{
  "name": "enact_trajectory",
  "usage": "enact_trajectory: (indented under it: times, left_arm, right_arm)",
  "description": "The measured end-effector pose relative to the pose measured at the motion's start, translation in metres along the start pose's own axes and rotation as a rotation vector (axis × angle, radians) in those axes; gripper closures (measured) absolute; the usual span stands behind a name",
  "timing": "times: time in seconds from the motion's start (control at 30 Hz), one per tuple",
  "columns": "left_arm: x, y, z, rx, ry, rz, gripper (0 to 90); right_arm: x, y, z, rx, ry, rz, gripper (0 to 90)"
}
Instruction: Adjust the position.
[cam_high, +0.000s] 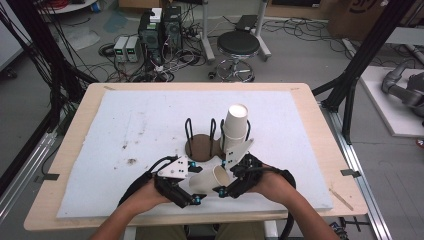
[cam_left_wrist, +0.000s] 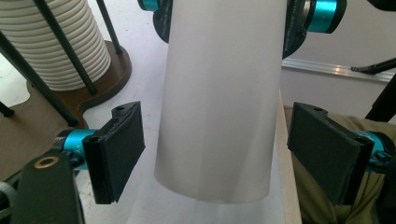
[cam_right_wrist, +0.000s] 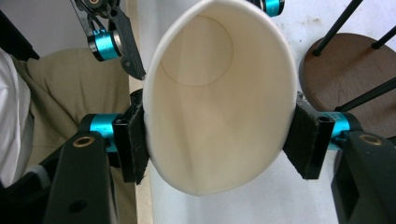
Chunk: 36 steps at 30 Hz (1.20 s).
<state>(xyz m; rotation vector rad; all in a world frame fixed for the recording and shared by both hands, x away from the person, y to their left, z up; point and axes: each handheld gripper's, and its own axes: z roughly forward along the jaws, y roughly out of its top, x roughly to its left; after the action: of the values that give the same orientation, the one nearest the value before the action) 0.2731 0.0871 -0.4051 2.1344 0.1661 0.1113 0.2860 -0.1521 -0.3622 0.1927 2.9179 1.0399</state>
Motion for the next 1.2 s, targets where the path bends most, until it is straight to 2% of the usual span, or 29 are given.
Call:
enact_trajectory:
  times: [0.23,0.5,0.7,1.0,1.03,1.2]
  left_arm:
    - [0.0,0.003,0.004,0.02,-0.018,0.007,20.1]
    - [0.0,0.005,0.007,0.059,-0.016,0.018,21.7]
    - [0.001,0.006,0.009,0.072,-0.024,0.005,22.8]
    - [0.002,0.008,0.013,0.109,-0.032,0.013,25.6]
    - [0.001,0.007,0.014,0.097,-0.03,-0.005,25.7]
    - [0.002,0.007,0.014,0.11,-0.033,-0.001,28.3]
  right_arm:
    - [0.001,0.003,0.003,0.032,0.005,-0.003,34.0]
    - [0.001,0.007,0.003,0.053,-0.001,-0.014,33.8]
    - [0.001,0.007,0.005,0.063,0.0,-0.011,33.7]
    - [0.0,0.008,0.01,0.071,0.009,-0.016,33.5]
    - [0.001,0.008,0.01,0.072,0.01,-0.016,33.5]
    - [0.001,0.007,0.01,0.077,0.012,-0.016,33.5]
